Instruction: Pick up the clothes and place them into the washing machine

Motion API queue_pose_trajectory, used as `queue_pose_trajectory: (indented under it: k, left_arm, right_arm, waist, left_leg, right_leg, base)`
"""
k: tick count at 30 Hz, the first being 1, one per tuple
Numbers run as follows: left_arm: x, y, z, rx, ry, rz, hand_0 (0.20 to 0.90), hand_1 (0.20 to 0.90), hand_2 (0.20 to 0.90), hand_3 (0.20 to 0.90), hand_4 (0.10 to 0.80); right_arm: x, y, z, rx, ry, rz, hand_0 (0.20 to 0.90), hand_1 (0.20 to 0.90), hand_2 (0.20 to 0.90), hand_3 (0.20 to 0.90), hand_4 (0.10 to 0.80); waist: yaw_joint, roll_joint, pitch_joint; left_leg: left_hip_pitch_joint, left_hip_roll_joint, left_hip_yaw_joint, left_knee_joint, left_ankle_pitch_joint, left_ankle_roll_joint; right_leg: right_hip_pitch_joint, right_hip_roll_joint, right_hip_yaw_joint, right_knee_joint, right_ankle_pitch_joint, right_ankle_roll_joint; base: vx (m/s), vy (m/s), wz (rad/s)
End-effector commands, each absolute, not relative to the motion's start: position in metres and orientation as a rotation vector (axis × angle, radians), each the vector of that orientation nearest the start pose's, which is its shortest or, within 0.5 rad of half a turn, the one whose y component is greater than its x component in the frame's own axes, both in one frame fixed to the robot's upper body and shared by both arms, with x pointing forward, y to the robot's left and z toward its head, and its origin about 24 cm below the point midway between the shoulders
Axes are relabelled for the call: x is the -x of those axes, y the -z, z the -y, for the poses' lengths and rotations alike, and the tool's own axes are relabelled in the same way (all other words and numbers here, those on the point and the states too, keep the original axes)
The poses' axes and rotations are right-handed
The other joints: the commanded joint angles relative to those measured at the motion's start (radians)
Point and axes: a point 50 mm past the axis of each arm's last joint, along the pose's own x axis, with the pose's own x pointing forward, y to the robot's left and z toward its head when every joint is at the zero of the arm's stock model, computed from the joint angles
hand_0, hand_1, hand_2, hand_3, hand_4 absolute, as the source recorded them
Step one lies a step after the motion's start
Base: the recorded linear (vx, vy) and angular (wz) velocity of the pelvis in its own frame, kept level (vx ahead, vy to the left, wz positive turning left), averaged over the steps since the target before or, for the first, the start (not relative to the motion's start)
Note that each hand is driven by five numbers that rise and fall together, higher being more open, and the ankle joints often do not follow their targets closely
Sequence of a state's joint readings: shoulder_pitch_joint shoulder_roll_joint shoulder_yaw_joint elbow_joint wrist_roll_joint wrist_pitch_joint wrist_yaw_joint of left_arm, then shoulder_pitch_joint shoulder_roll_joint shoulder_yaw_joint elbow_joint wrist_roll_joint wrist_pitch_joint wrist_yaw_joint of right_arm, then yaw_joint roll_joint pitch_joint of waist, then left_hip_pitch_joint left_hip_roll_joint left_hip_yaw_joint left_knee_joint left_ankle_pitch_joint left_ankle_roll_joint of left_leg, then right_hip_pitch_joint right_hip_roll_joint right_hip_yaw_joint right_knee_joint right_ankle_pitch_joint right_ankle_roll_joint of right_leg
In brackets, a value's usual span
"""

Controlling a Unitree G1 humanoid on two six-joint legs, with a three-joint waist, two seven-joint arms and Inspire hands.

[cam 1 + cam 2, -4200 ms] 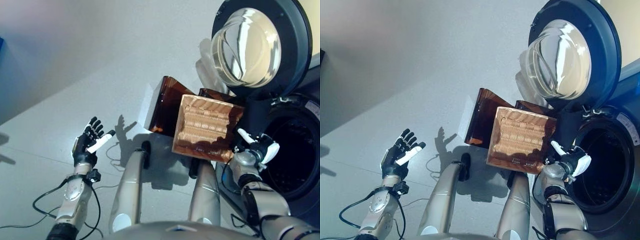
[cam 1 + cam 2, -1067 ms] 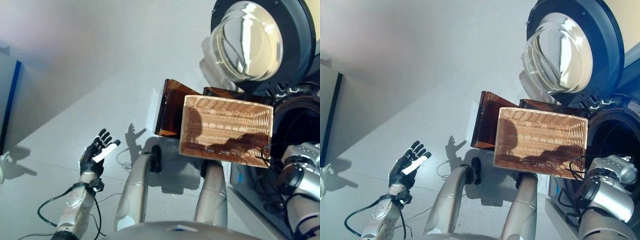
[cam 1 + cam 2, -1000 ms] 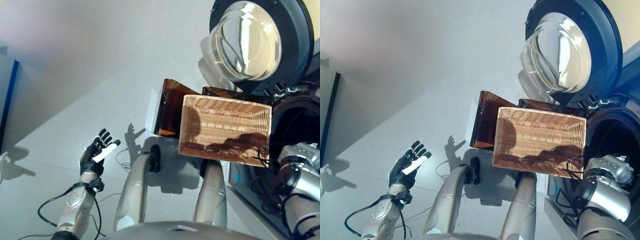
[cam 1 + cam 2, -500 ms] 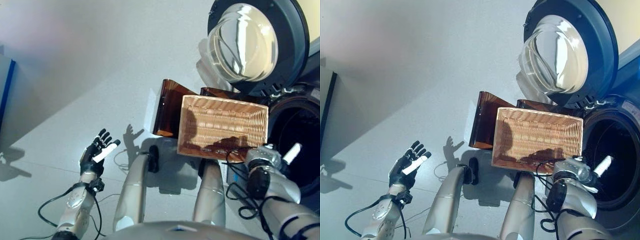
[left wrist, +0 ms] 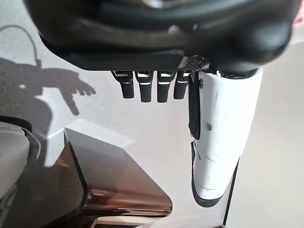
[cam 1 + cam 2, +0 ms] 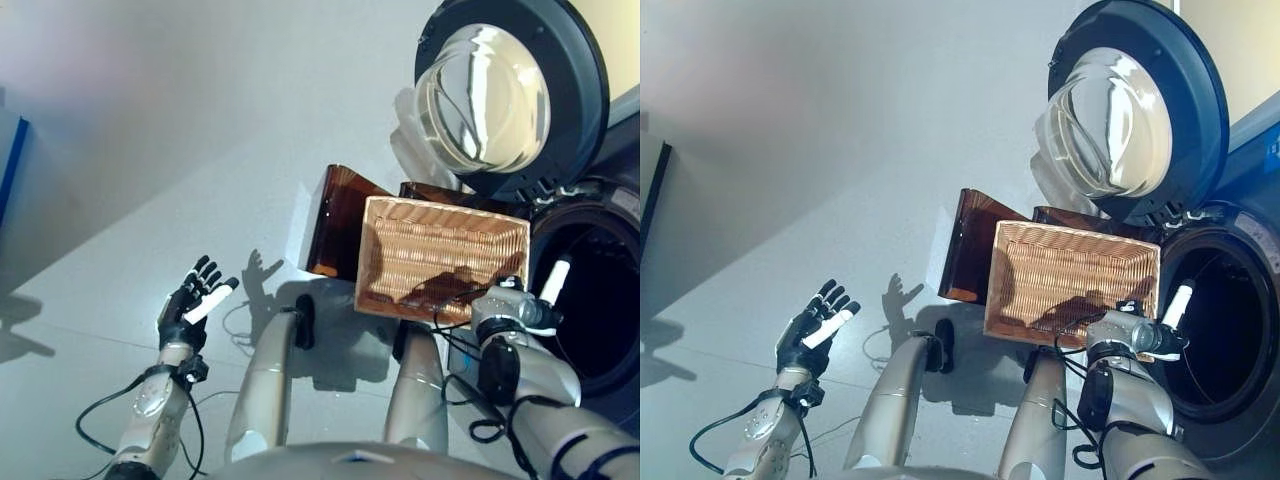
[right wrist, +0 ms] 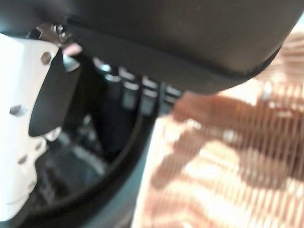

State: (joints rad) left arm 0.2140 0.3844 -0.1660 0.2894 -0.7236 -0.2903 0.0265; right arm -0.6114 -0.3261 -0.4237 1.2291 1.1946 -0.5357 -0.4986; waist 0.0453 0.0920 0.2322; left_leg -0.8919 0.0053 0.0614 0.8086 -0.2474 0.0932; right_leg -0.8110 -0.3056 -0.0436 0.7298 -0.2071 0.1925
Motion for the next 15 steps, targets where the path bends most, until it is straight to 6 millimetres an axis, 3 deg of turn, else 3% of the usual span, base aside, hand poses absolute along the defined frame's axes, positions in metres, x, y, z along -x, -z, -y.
queue_pose_trajectory:
  k: [1, 2, 3, 9, 15]
  left_arm:
    - [-0.194, 0.004, -0.254, 0.257, -0.233, -0.036, 0.900, 0.900, 0.900, 0.900, 0.800]
    - [-0.194, 0.004, -0.255, 0.257, -0.234, -0.037, 0.900, 0.900, 0.900, 0.900, 0.800]
    - [-0.194, 0.002, -0.254, 0.254, -0.224, -0.027, 0.900, 0.900, 0.900, 0.900, 0.800]
    - [-0.195, 0.001, -0.257, 0.242, -0.229, -0.012, 0.900, 0.900, 0.900, 0.900, 0.800]
    - [-0.193, 0.005, -0.257, 0.240, -0.241, -0.024, 0.900, 0.900, 0.900, 0.900, 0.800]
  right_arm:
    - [-0.270, 0.003, 0.332, -0.859, 1.324, -0.008, 0.900, 0.900, 0.900, 0.900, 0.800]
    - [-0.271, 0.003, 0.331, -0.859, 1.323, -0.009, 0.900, 0.900, 0.900, 0.900, 0.800]
    - [-0.272, 0.008, 0.325, -0.794, 1.267, -0.056, 0.900, 0.900, 0.900, 0.900, 0.800]
    - [-0.269, 0.029, 0.307, -0.511, 1.080, -0.246, 0.900, 0.900, 0.900, 0.900, 0.800]
    - [-0.258, 0.046, 0.294, -0.400, 0.993, -0.334, 0.900, 0.900, 0.900, 0.900, 0.800]
  waist:
    - [0.019, -0.037, -0.022]
    - [0.019, -0.037, -0.027]
    - [0.019, -0.047, -0.022]
    - [0.018, -0.084, -0.022]
    - [0.012, -0.106, -0.020]
  left_leg:
    - [0.069, 0.016, -0.031, -0.146, 0.057, -0.078]
    - [0.082, 0.015, -0.040, -0.146, 0.031, -0.083]
    - [0.100, 0.013, -0.030, -0.185, 0.076, -0.079]
    - [0.216, 0.009, -0.038, -0.327, 0.132, -0.094]
    - [0.318, 0.010, -0.050, -0.437, 0.178, -0.107]
  right_leg:
    - [0.046, 0.011, -0.031, -0.111, 0.150, -0.065]
    - [0.057, 0.016, -0.023, -0.107, 0.128, -0.056]
    - [0.082, 0.011, -0.042, -0.162, 0.176, -0.061]
    - [0.217, 0.009, -0.074, -0.329, 0.241, -0.047]
    - [0.324, 0.006, -0.103, -0.431, 0.279, -0.036]
  base:
    - [0.113, -0.011, -0.12]
    - [0.016, -0.014, -0.12]
    - [0.014, -0.011, -0.06]
    - [0.054, -0.047, -0.02]
    - [0.093, -0.042, 0.02]
